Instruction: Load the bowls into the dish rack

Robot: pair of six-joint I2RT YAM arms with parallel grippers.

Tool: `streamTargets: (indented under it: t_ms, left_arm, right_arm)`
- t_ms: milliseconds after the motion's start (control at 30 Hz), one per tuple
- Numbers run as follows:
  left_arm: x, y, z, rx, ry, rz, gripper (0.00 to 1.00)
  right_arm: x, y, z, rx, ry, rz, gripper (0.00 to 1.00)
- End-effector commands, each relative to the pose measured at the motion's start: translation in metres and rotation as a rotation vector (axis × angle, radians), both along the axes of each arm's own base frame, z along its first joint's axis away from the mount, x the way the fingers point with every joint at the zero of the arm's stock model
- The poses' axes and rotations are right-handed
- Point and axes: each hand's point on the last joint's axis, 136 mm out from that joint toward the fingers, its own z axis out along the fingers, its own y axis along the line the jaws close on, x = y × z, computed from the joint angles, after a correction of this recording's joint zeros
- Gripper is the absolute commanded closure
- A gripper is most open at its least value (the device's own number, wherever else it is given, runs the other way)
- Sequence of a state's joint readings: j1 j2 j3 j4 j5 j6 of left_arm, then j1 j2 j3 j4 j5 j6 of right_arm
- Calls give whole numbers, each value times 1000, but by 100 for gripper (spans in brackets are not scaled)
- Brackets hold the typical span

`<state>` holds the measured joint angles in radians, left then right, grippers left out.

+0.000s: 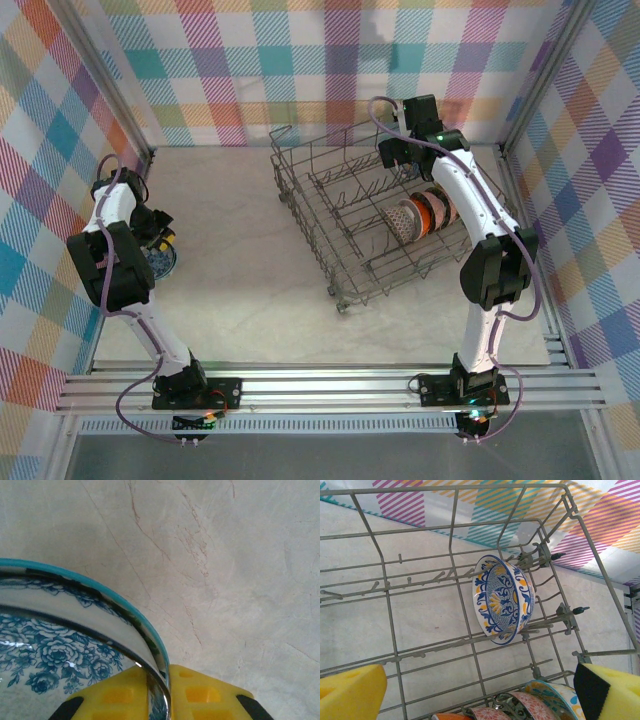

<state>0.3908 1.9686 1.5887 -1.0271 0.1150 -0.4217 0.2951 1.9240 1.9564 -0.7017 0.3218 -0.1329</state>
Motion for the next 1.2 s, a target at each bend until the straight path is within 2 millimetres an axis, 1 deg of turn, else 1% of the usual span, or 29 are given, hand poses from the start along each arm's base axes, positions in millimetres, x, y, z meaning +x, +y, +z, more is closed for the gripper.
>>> streamTargets:
  t_ms: [0, 67, 333, 467, 567, 767, 933, 1067, 1133, 1167]
  left_arm:
    - [-4, -1, 15, -13, -20, -9, 87]
    - [-5, -3, 17, -22, -30, -10, 90]
    - [-12, -13, 22, -52, -50, -18, 94]
    - [-17, -16, 32, -49, -69, -25, 97]
    - [-19, -19, 44, -42, -105, -31, 97]
    - [-19, -23, 75, -30, -195, -31, 99]
    - [-9, -32, 112, -24, -337, -16, 99]
    - [1, -48, 144, -12, -435, -25, 100]
    - [9, -60, 166, -7, -508, -24, 100]
    - [12, -62, 176, -6, -544, -9, 100]
  right_arm:
    - [2, 3, 5, 31, -6, -2, 4]
    - [1, 3, 6, 33, -5, -2, 4]
    - [-5, 3, 8, 45, -2, 5, 4]
    - [-8, 5, 12, 83, -6, -3, 4]
    - [-10, 8, 15, 98, -9, 3, 5]
    - [-13, 19, 26, 112, -22, 36, 5]
    - [-19, 35, 37, 163, -28, 73, 7]
    - [-26, 60, 50, 183, -39, 132, 9]
    - [-31, 76, 59, 191, -56, 173, 9]
    - [-34, 83, 63, 202, -62, 194, 10]
